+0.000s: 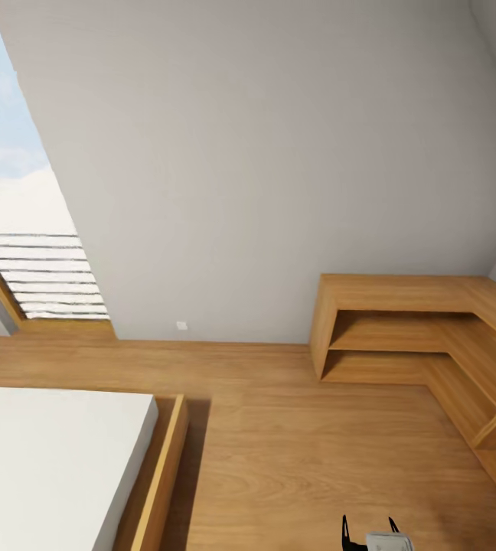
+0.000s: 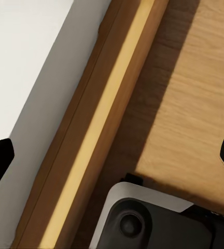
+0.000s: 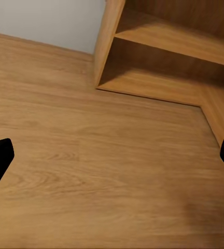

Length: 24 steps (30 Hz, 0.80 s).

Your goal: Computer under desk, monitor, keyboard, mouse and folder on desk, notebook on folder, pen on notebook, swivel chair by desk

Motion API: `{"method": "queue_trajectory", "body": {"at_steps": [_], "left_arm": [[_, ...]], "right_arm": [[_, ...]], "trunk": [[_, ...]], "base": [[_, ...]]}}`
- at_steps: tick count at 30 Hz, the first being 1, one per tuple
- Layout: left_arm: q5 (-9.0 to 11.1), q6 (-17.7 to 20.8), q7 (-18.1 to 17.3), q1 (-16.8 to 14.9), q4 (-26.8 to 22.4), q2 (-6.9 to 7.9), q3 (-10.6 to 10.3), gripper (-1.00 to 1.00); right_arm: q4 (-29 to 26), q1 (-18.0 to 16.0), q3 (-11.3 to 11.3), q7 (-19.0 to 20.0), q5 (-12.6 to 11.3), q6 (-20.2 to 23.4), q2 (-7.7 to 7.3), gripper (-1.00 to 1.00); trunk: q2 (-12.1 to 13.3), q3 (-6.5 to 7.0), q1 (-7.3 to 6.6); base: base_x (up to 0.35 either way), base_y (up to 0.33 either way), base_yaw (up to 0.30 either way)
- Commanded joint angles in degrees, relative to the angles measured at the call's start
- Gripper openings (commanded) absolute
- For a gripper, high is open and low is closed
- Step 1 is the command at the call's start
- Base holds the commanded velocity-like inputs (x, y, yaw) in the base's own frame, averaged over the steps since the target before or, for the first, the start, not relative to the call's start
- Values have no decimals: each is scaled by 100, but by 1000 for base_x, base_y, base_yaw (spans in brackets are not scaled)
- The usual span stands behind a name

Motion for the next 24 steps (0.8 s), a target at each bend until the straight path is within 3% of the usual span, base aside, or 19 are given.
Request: {"method": "queue_trajectory", "body": {"at_steps": [1,24], "left_arm": [[36,-13,47,0,-9,6,-46,100],[29,-13,47,0,94,6,-55,100]], "right_arm": [[12,-6,50,-32,-20,-12,4,100],[12,-6,56,-27,-11,-12,4,100]], "trunk": [[-10,-10,7],[-10,116,7]], "base": [[323,0,-14],[323,0,-152]]}}
